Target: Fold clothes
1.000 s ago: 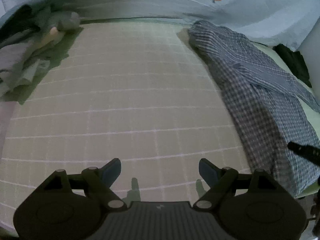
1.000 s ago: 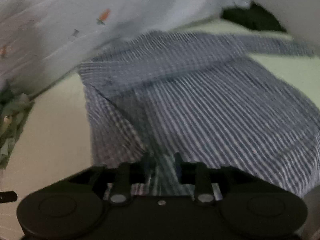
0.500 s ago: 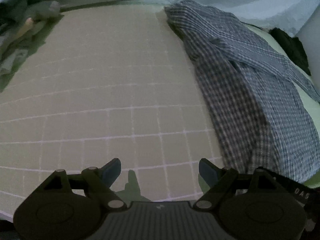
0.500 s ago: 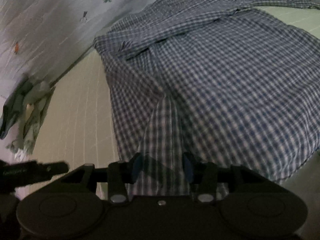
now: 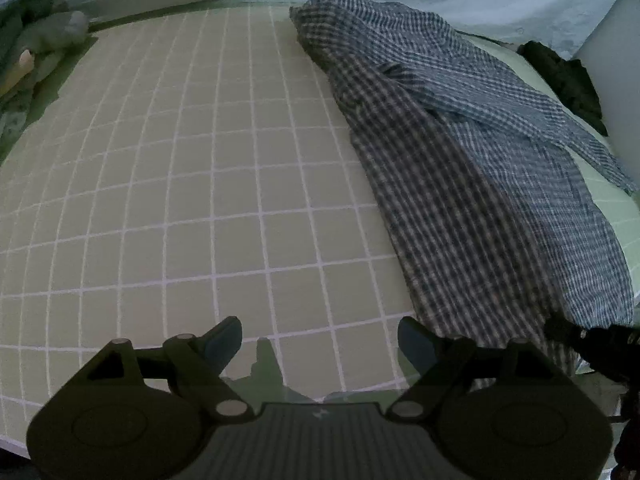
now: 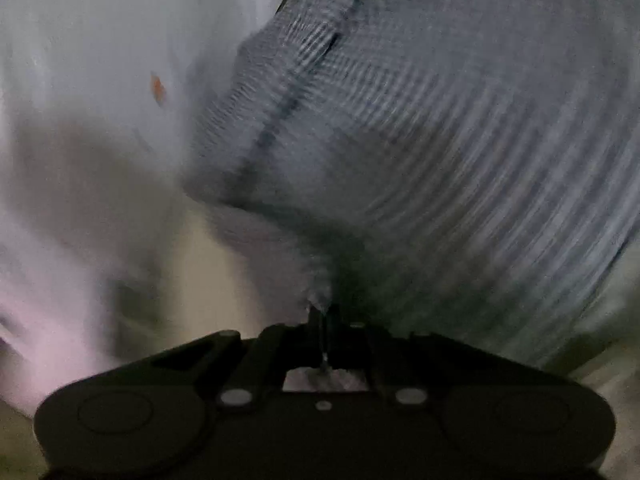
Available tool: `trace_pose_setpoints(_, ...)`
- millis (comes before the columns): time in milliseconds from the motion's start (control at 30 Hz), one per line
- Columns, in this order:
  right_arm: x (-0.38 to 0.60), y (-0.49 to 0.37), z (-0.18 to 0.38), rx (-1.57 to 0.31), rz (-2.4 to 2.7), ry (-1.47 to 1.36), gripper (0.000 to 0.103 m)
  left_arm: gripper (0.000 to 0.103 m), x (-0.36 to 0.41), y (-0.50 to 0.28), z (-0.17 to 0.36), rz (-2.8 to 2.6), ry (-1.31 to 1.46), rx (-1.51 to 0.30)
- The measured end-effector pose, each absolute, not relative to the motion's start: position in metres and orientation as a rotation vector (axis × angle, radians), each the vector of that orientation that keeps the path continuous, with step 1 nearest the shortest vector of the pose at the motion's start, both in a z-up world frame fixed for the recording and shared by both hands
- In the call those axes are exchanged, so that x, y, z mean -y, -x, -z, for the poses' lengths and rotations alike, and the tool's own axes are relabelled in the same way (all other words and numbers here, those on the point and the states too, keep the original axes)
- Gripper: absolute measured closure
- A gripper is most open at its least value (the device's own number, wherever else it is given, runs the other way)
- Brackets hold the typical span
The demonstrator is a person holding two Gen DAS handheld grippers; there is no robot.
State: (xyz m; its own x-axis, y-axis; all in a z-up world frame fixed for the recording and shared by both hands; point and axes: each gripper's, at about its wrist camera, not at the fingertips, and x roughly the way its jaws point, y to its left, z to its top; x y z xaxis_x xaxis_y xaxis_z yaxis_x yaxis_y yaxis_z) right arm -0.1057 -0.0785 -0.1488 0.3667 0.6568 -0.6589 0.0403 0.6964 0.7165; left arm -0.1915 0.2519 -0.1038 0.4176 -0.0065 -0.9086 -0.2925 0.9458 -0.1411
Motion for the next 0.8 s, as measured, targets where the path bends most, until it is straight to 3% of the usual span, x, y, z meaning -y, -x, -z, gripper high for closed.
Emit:
trace_pose_setpoints(100,0.070,0.101,0.138,-1.158,-0.451,-0.517,0.097,0.017,-0.253,0.189,0.102,-0.202,0.308,-1.128)
trace_pose_setpoints(200,0.074,0.096,0.131,-1.147,-0.442,-0.470,0.076,0.017,-0.254,0.182,0.100,-0.243,0.335,-1.114)
trace_pose_setpoints(233,0.078,0.092,0.129,-1.139,-0.435,-0.476,0.061,0.017,-0.255,0.179,0.099,-0.263,0.346,-1.107)
trace_pose_setpoints(267,0.082,0.085,0.127,-1.126,-0.423,-0.499,0.054,0.017,-0.256,0.175,0.097,-0.283,0.356,-1.100)
trace_pose_setpoints(433,0.095,0.034,0.118,-1.054,-0.397,-0.533,0.036,0.016,-0.261,0.147,0.097,-0.392,0.429,-1.055)
trace_pose_setpoints(633,0.113,-0.042,0.111,-0.977,-0.335,-0.463,0.031,0.016,-0.263,0.100,0.109,-0.509,0.482,-1.053)
trace_pose_setpoints(800,0.122,-0.100,0.107,-0.915,-0.255,-0.237,0.030,0.016,-0.266,0.063,0.116,-0.540,0.471,-1.086)
